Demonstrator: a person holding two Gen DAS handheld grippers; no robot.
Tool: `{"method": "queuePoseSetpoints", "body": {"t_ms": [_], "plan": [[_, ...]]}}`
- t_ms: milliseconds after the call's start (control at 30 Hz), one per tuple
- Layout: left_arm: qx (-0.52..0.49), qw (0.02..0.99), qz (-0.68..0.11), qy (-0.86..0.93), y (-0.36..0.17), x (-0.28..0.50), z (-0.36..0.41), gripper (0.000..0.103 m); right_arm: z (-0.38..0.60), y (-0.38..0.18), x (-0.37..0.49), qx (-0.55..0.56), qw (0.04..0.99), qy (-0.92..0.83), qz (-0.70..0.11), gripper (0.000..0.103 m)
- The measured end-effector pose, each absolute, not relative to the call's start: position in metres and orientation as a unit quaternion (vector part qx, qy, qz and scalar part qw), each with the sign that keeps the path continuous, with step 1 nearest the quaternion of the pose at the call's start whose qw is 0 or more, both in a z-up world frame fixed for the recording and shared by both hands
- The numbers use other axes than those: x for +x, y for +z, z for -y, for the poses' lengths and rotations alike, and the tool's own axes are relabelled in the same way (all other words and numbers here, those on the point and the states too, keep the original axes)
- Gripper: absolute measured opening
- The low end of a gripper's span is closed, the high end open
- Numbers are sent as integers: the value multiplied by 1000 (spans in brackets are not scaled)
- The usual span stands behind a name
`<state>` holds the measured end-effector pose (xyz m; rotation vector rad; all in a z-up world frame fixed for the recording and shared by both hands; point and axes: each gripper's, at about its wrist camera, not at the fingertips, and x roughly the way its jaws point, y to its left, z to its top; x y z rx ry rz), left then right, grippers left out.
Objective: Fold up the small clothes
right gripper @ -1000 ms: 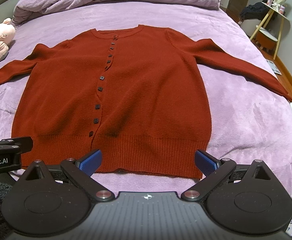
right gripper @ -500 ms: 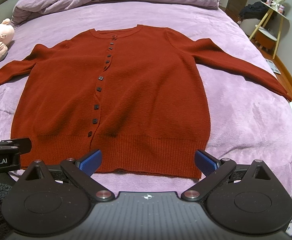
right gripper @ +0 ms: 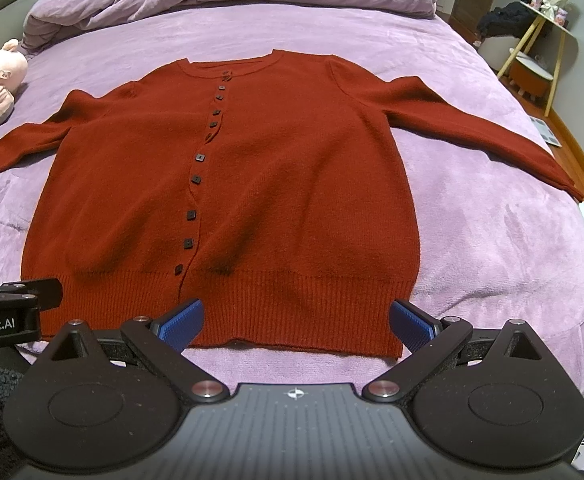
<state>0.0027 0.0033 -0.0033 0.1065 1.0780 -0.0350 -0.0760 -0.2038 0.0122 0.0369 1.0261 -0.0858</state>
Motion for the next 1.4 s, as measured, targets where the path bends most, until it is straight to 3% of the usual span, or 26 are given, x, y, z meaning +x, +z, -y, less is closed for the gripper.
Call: {"method": "queuePoseSetpoints", "body": {"t_ms": [1400], "plan": [[50,852,-520,-15,-9,4,-1,88,205,10,-76,29,869,-38,-492,99]]}}
